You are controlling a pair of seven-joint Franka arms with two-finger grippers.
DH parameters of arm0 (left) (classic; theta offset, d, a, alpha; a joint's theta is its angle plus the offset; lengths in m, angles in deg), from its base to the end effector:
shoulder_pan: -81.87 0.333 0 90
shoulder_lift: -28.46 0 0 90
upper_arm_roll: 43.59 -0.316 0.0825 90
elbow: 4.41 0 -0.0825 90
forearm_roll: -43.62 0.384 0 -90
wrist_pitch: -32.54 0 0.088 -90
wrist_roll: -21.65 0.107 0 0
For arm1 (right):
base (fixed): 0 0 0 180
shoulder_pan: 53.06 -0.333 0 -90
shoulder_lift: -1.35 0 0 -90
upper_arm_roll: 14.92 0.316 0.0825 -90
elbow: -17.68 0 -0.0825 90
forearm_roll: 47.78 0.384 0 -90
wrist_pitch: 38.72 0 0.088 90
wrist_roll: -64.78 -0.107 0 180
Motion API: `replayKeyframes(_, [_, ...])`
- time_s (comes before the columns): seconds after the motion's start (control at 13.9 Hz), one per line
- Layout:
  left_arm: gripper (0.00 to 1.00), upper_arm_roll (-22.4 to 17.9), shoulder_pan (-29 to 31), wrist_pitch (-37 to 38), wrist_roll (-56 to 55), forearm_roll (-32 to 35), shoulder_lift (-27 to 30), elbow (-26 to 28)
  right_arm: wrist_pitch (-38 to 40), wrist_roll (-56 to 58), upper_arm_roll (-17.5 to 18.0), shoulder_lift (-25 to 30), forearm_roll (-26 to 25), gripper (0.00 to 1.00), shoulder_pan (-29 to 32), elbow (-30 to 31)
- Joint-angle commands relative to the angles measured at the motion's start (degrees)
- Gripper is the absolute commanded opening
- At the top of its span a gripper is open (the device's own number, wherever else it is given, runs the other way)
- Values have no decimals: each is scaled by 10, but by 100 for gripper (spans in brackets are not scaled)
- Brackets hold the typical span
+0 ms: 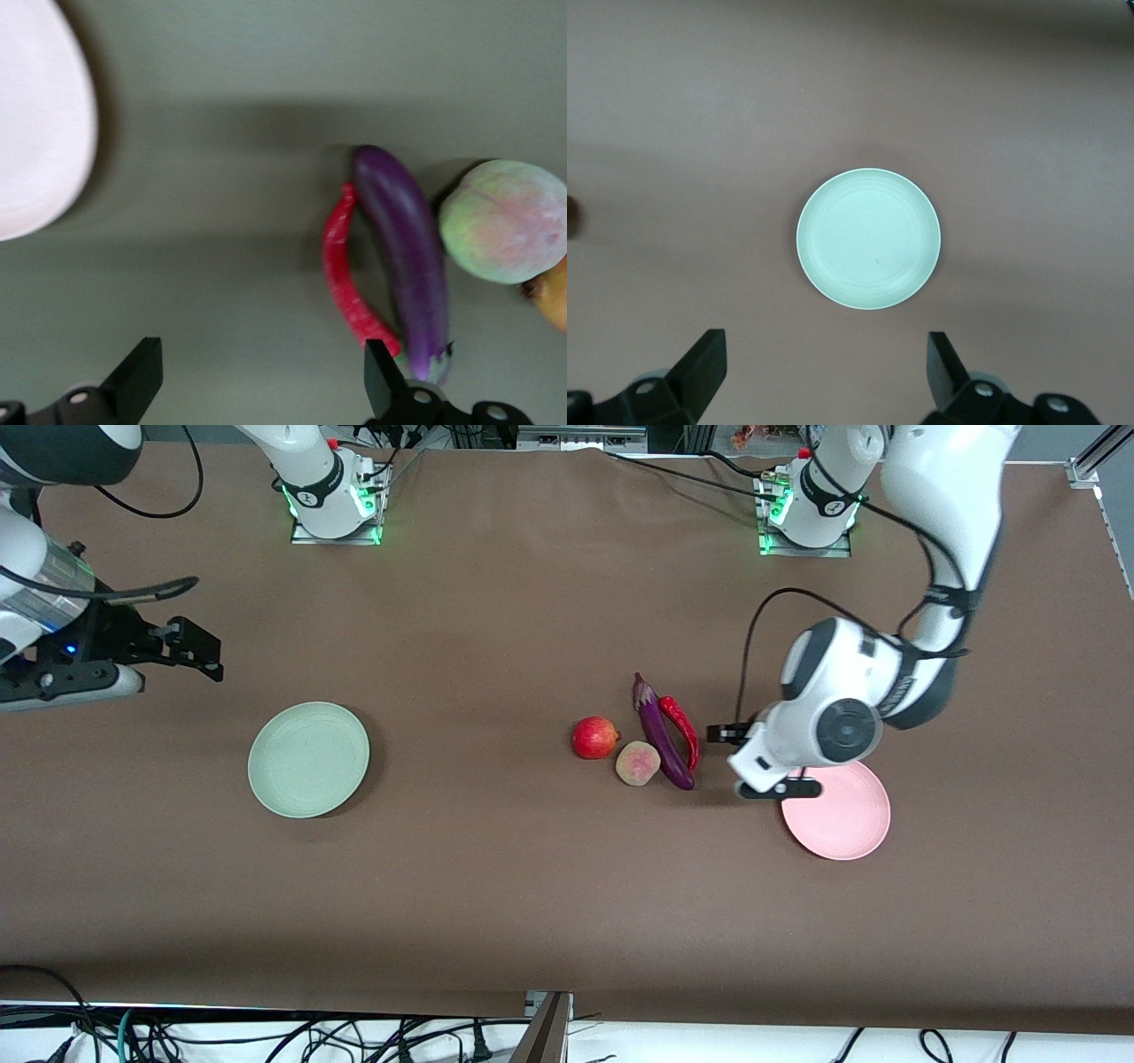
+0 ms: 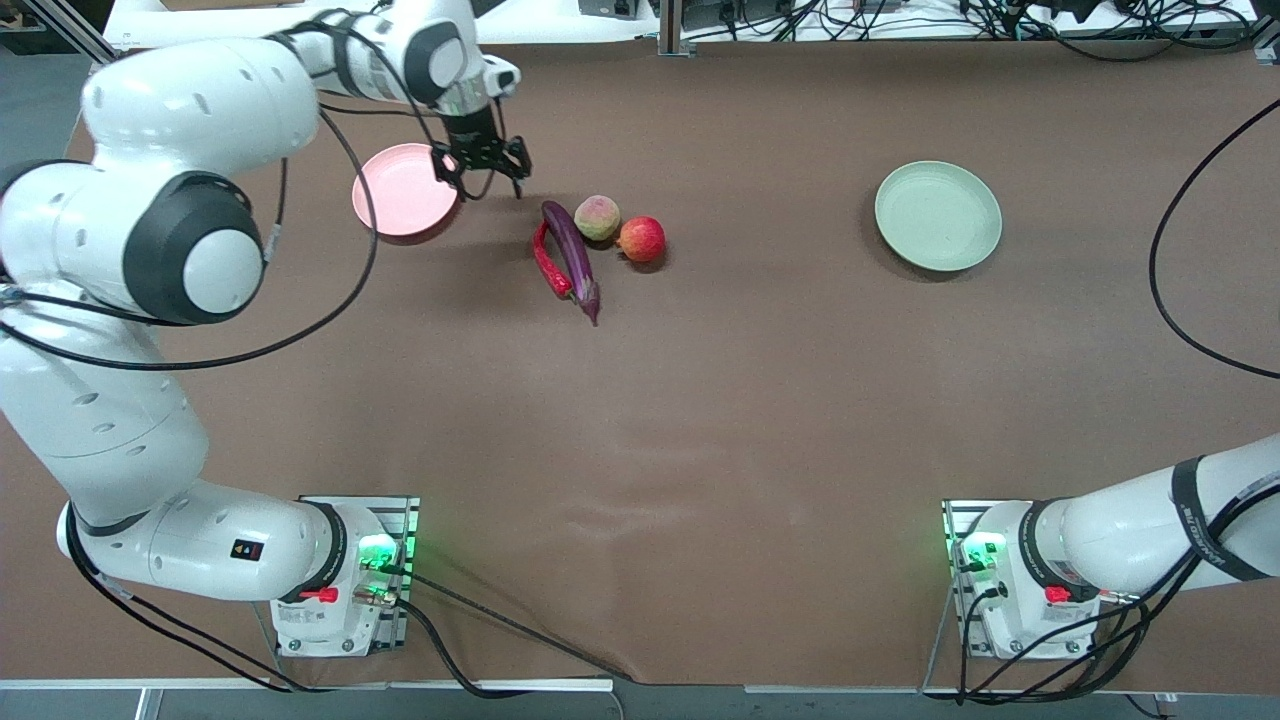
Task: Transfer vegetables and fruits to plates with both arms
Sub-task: 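Move the left gripper toward the red chili pepper, then grasp the chili with the left gripper while the right gripper reaches the apple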
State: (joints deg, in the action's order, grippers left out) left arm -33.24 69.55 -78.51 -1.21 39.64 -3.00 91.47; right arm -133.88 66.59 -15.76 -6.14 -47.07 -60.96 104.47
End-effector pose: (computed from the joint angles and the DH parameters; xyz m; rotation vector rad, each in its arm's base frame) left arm 0.5982 -0.2432 0.2703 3.0635 0.0771 -0.4882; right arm 0.5969 0.0757 0.5835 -3.1211 -0.2407 -0.0233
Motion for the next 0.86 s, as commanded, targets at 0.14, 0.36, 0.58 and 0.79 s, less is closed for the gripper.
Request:
replayKeyframes(0.14, [90, -8, -11, -68, -35, -8, -24, 30, 20, 5, 1, -13, 9, 100, -13, -7])
replayKeyframes(0.36, [69, -6, -16, -96, -110, -21, -24, 59, 17, 4, 1, -51, 8, 100, -26, -6])
replayKeyframes(0.58, [56, -5, -12, -101, -130, -45, -20, 81, 15, 3, 1, -87, 8, 100, -34, -11])
replayKeyframes(0.79, [58, -6, -11, -109, -132, -128, -21, 80, -20, -7, 1, -111, 11, 100, -63, -11])
